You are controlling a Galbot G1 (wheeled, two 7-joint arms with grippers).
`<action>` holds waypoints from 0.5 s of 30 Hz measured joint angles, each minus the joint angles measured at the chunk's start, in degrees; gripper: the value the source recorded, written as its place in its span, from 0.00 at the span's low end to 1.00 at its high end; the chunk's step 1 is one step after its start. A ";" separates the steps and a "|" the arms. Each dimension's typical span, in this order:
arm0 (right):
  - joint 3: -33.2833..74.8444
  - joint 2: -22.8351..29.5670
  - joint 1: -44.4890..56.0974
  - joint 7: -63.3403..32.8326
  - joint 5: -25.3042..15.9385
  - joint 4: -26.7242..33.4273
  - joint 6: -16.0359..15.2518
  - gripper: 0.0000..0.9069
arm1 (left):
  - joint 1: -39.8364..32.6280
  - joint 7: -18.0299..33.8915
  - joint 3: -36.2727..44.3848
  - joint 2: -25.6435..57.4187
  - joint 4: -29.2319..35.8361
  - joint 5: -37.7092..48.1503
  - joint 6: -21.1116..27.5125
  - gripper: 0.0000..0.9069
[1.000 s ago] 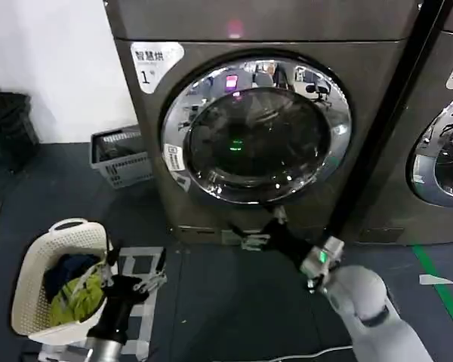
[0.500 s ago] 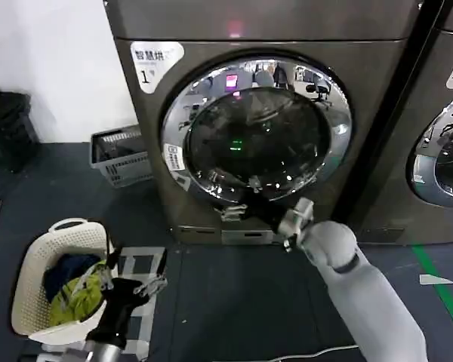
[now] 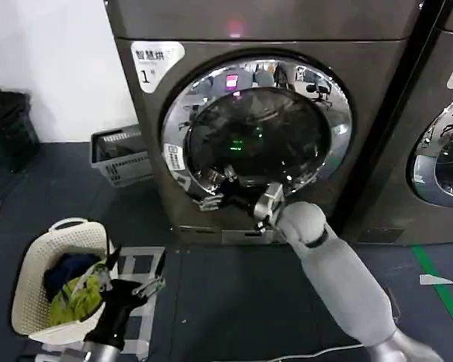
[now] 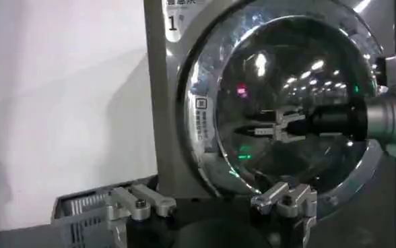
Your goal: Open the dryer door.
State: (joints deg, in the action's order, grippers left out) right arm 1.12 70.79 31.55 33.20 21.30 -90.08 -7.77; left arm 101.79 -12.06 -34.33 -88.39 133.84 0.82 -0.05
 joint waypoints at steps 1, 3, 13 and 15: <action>-0.20 0.40 -0.48 0.26 -0.60 0.60 0.65 1.00 | -0.20 0.01 0.02 -0.02 -0.20 0.13 0.02 1.00; -0.37 1.27 -1.29 0.47 -1.20 1.65 1.21 1.00 | -0.49 0.03 0.05 -0.14 -0.49 0.19 0.04 1.00; -1.62 4.87 -3.65 -0.04 -1.55 6.90 1.56 1.00 | -0.37 -0.20 0.20 -0.14 -0.63 0.36 -0.07 1.00; -1.45 5.14 -4.05 -0.15 -1.57 7.99 1.56 1.00 | -0.35 -0.31 0.20 -0.10 -0.66 0.33 -0.11 1.00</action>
State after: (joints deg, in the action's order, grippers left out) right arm -0.33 75.93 27.50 33.06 19.73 -82.10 -6.20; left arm 101.44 -12.38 -34.13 -88.49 133.18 1.15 -0.16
